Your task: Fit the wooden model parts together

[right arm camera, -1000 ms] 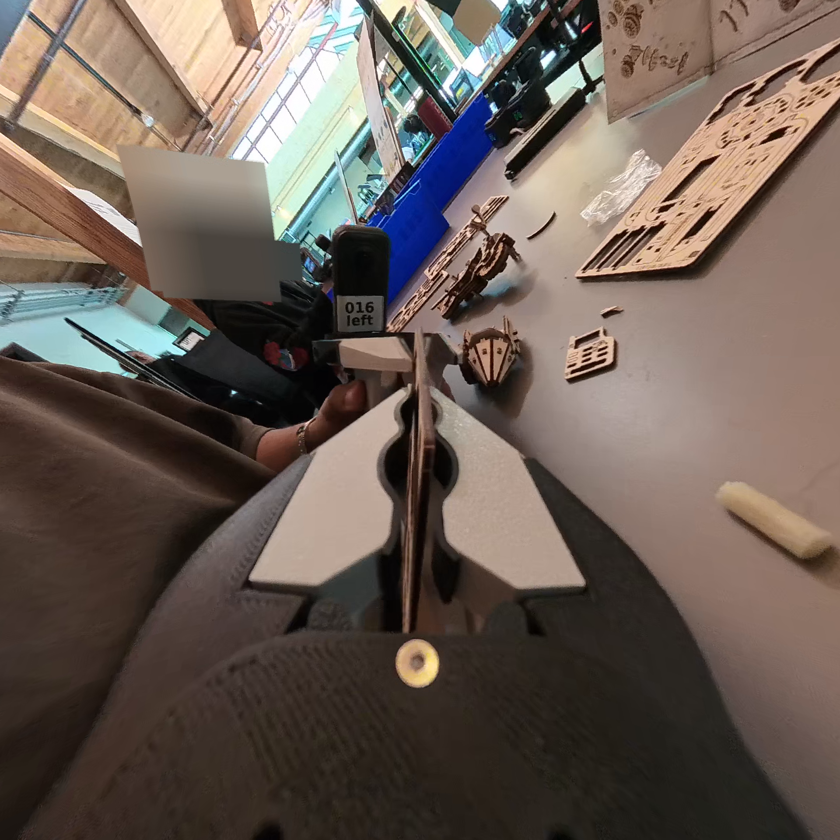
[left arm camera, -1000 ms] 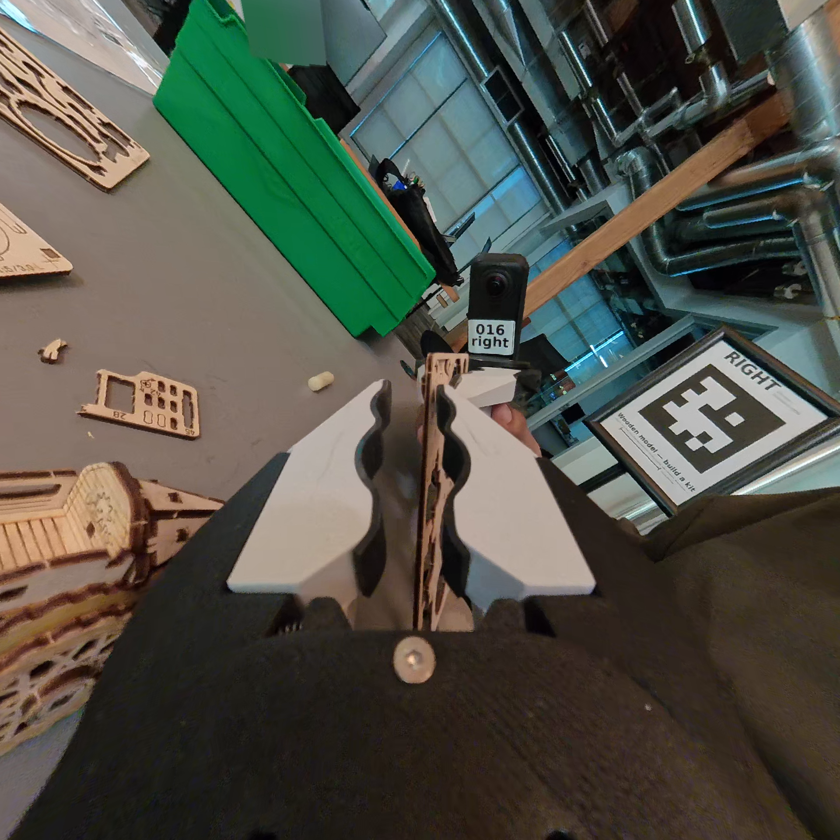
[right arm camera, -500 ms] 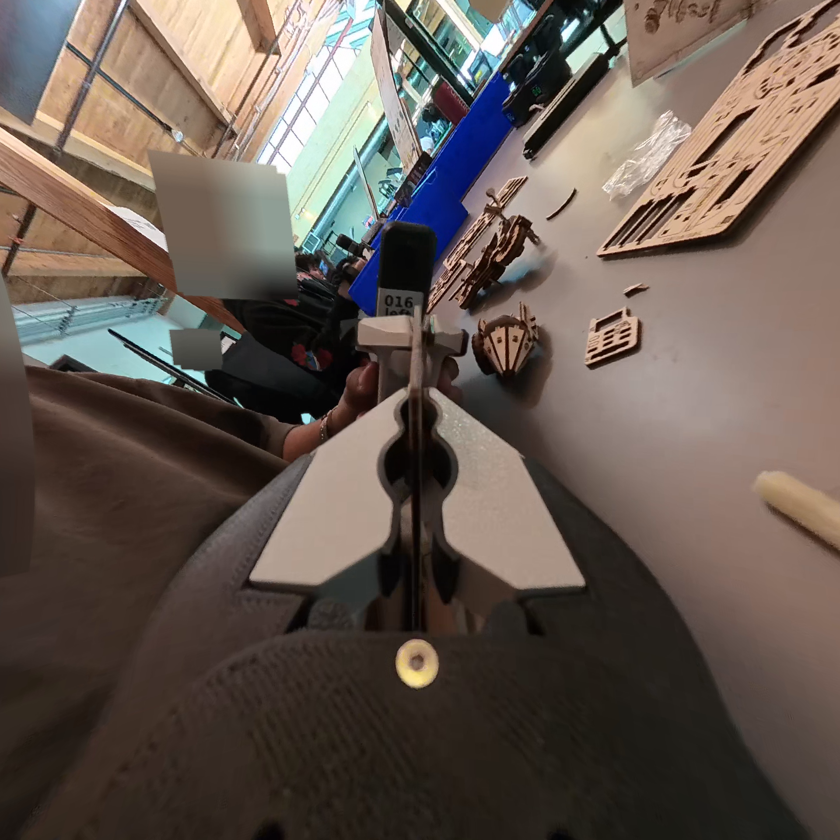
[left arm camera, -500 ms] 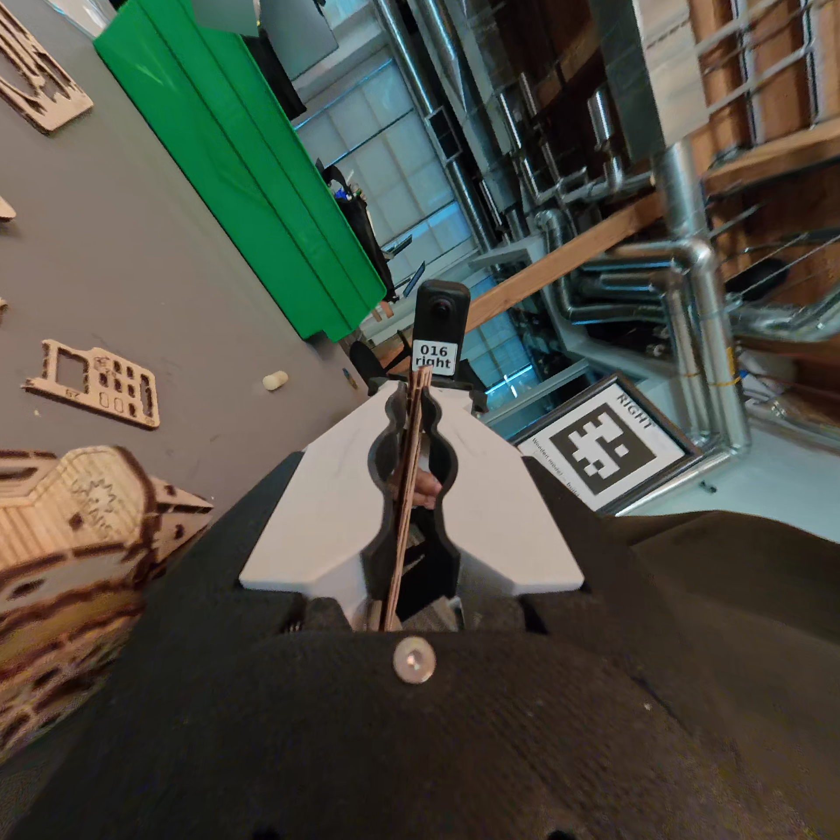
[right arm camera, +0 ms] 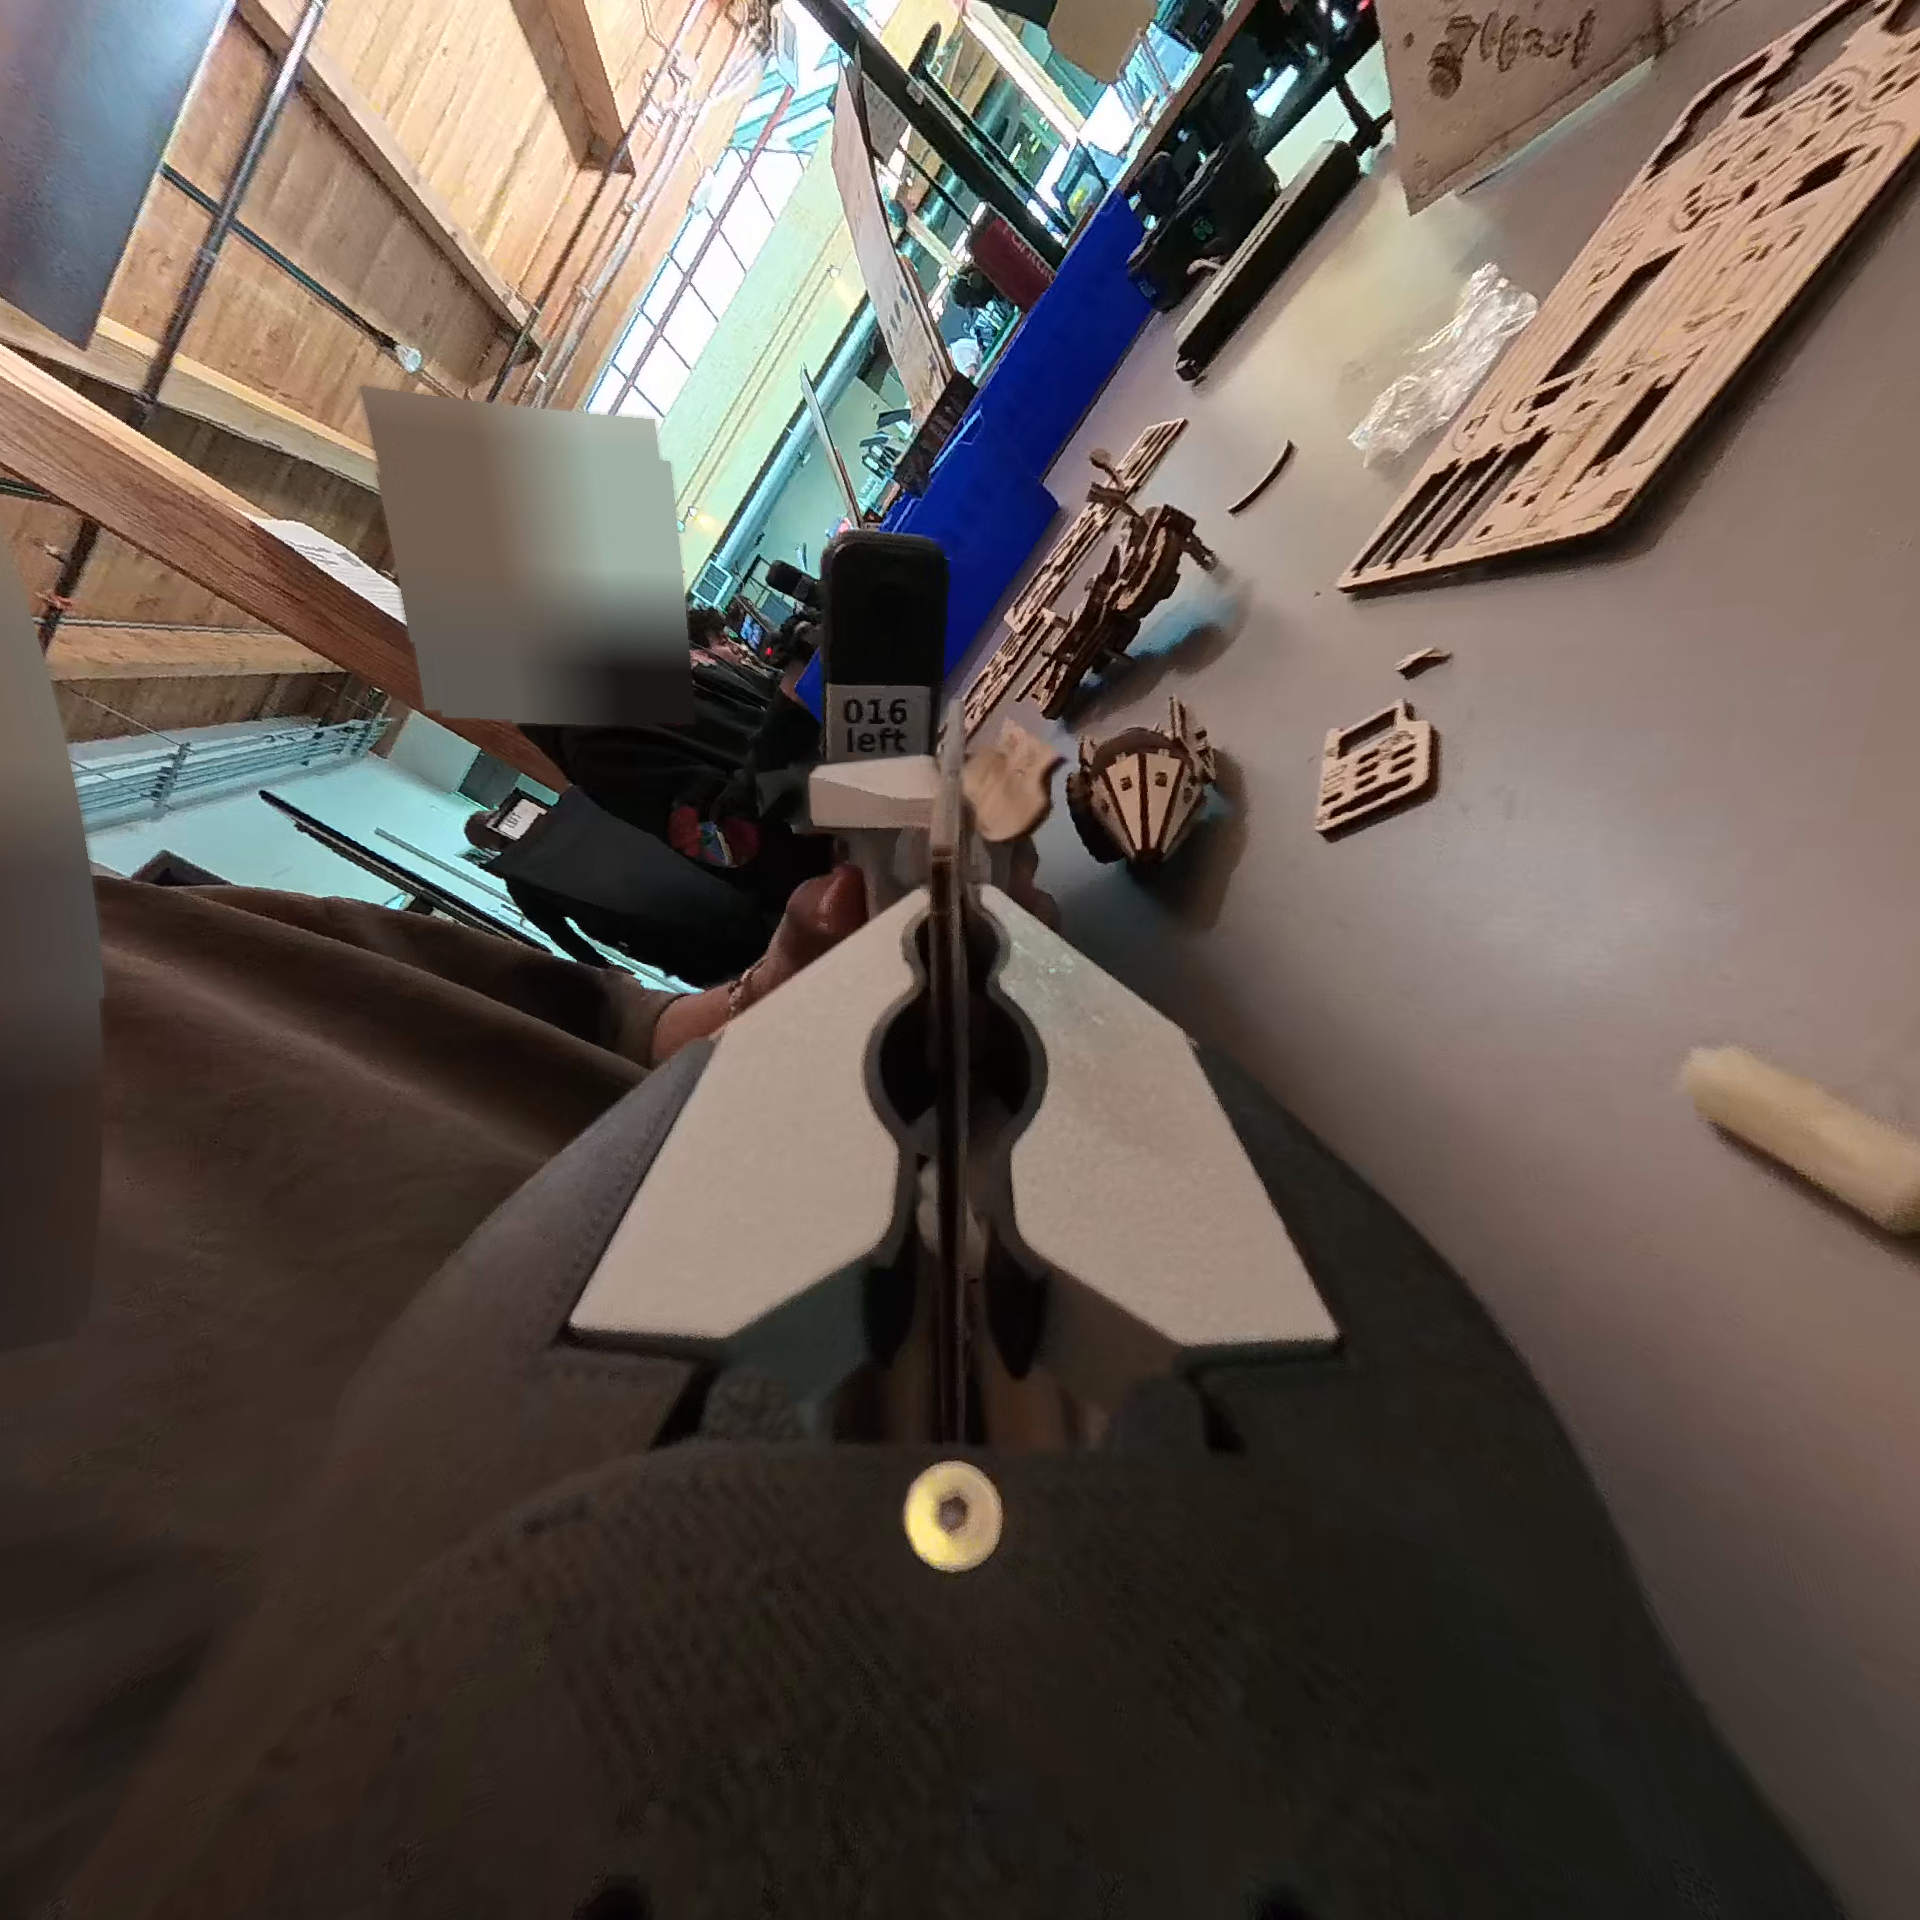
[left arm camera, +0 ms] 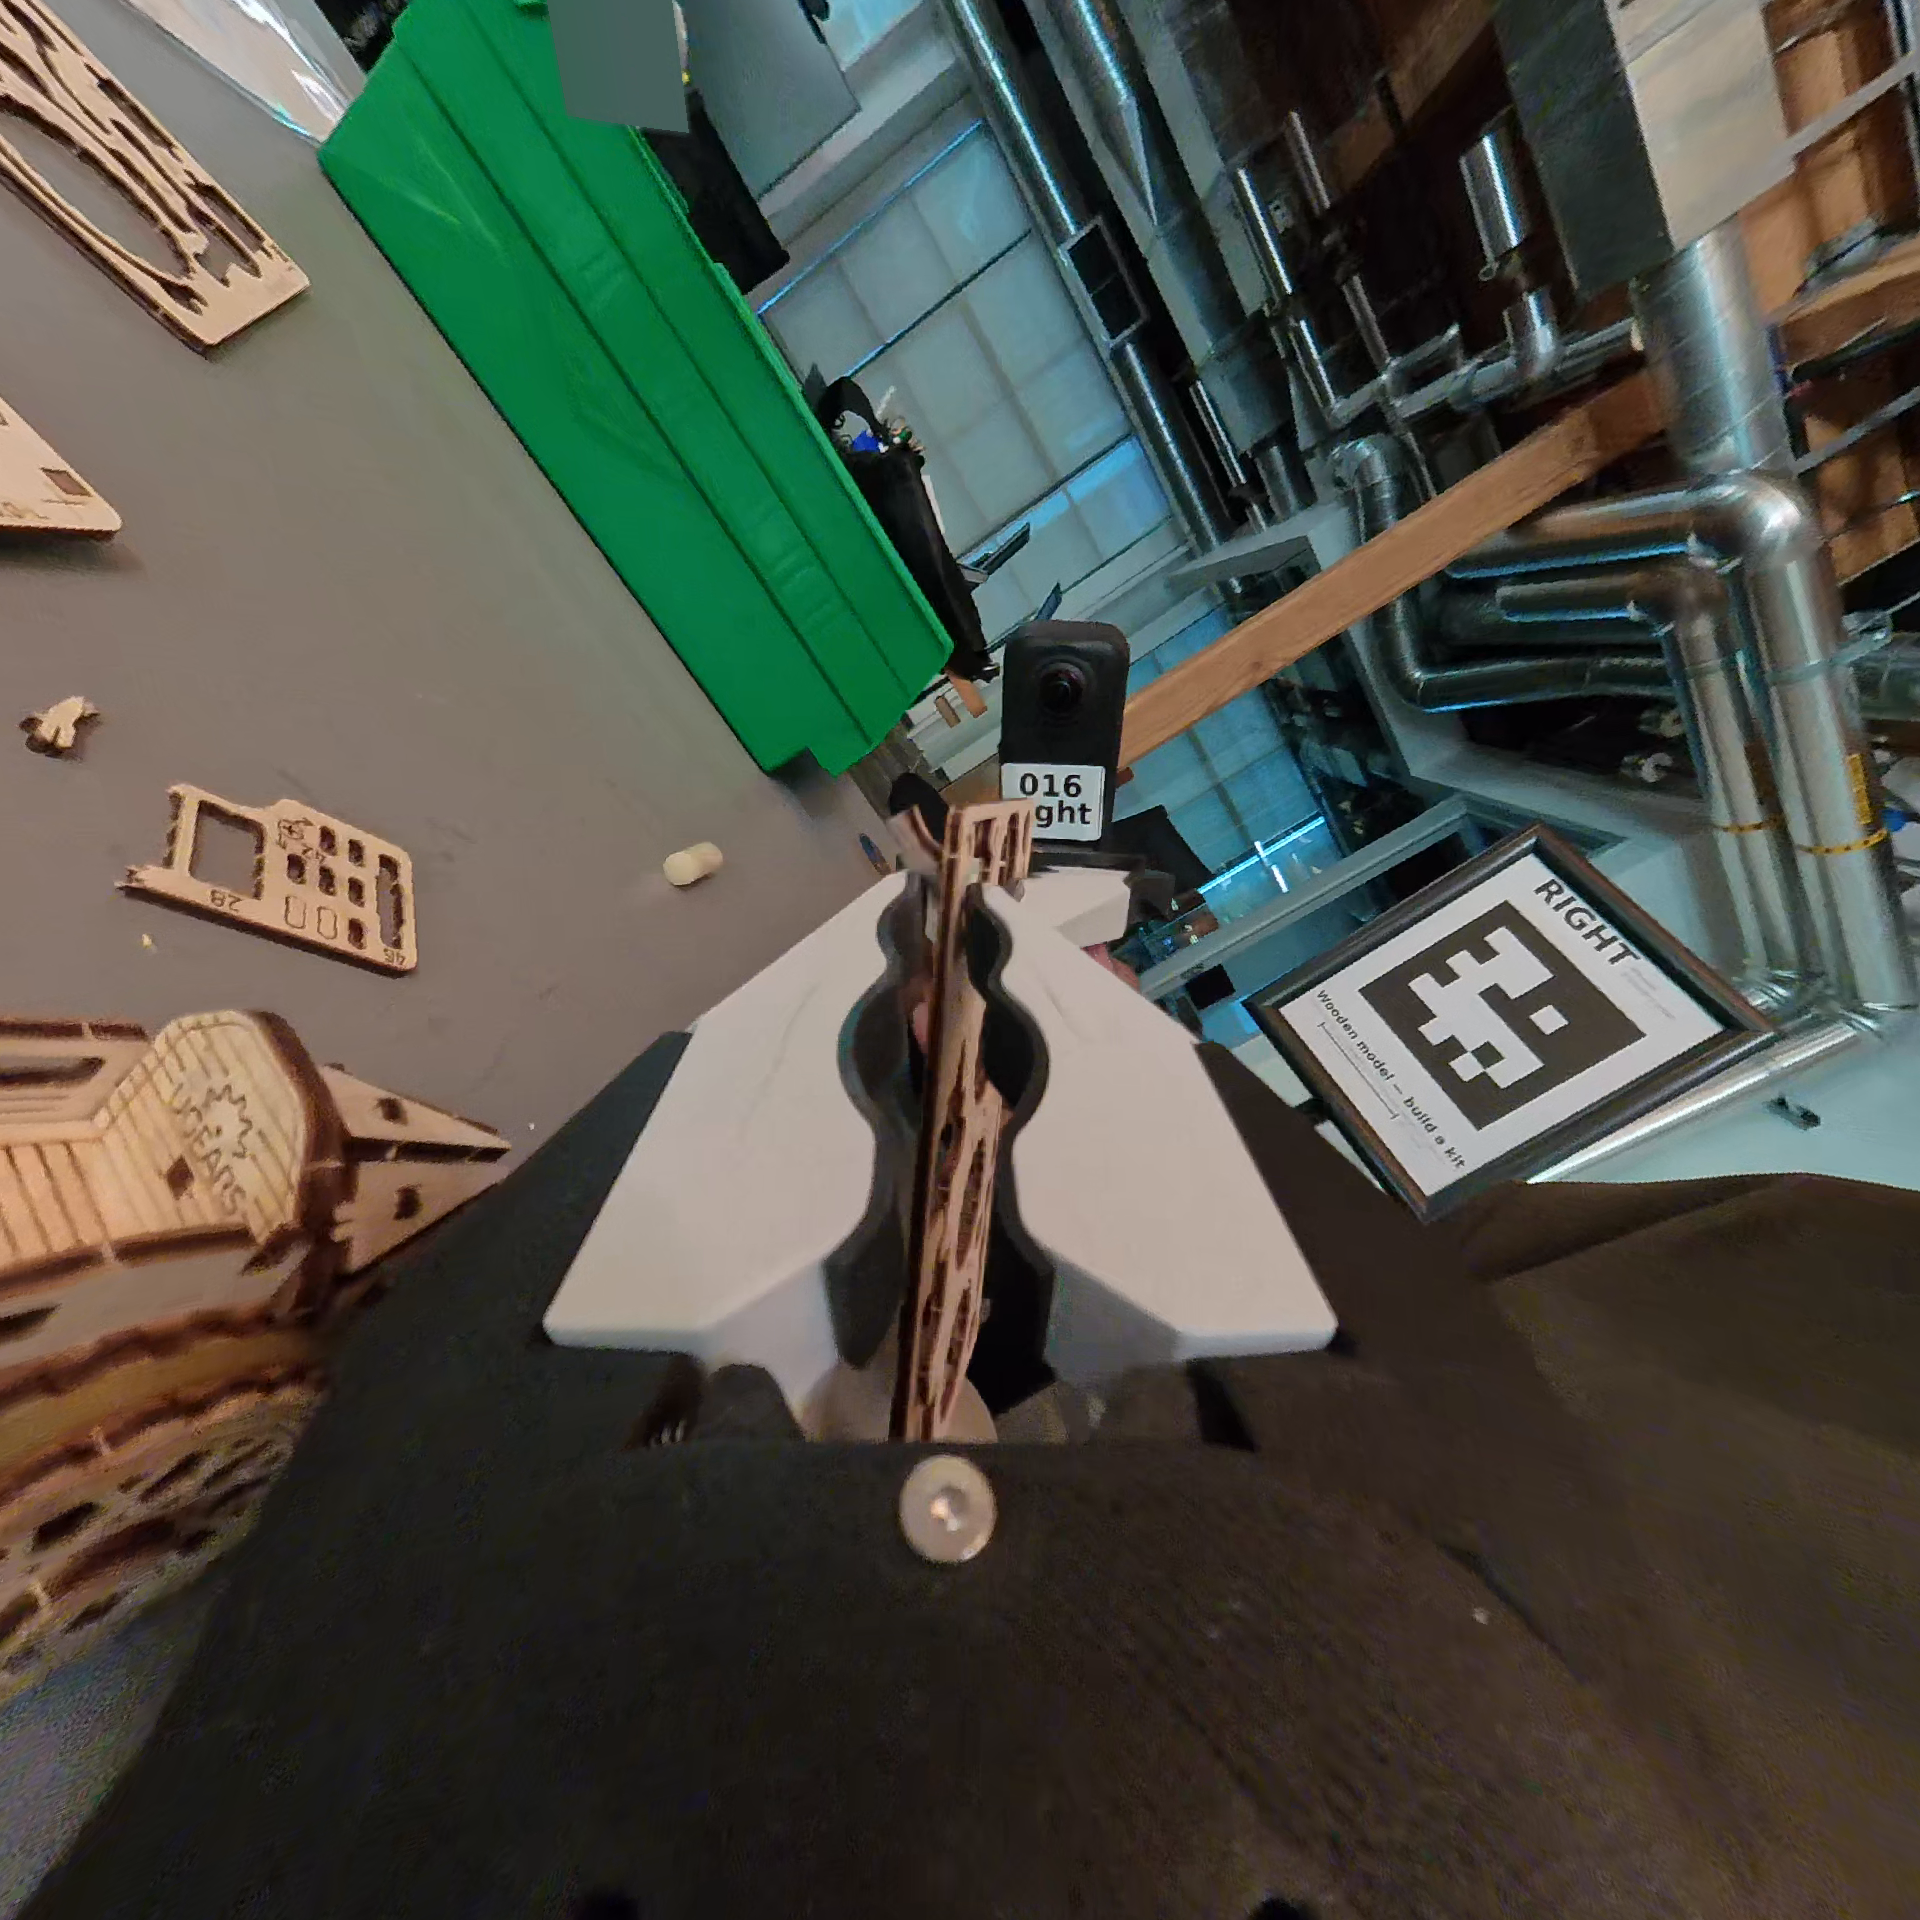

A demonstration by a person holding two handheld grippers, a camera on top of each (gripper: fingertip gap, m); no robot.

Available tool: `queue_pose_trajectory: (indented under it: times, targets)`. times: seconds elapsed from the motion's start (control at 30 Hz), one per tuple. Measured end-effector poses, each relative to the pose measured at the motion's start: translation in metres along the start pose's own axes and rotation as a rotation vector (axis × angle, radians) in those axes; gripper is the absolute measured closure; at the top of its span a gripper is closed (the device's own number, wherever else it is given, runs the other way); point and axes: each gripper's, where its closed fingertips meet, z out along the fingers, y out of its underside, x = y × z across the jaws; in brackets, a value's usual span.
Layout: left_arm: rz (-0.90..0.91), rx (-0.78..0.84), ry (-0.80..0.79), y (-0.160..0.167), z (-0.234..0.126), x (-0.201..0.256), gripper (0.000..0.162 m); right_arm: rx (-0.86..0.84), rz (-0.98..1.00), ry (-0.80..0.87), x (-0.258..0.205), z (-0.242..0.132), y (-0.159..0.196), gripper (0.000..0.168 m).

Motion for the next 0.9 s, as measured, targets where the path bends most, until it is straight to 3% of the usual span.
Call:
queue_pose_trajectory:
  times: [0.03,0.43,0.67,0.77,0.9]
  targets:
    - [0.003,0.002,0.0,0.0,0.0,0.0,0.16,-0.004,-0.004,0.004,0.0,0.0,0.0,0.168]
    - [-0.026,0.015,0.004,-0.003,-0.001,-0.001,0.15,0.006,-0.003,0.008,0.001,-0.003,-0.003,0.168]
    - [-0.02,0.076,0.023,-0.019,-0.01,0.004,0.142,0.164,0.008,0.026,0.004,-0.041,-0.04,0.168]
    - [0.076,0.022,-0.046,-0.015,-0.009,0.001,0.141,0.126,-0.035,0.14,0.019,-0.051,-0.042,0.168]
    - [0.338,-0.141,-0.252,-0.002,-0.01,-0.012,0.141,0.03,-0.088,0.308,0.045,-0.057,-0.042,0.166]
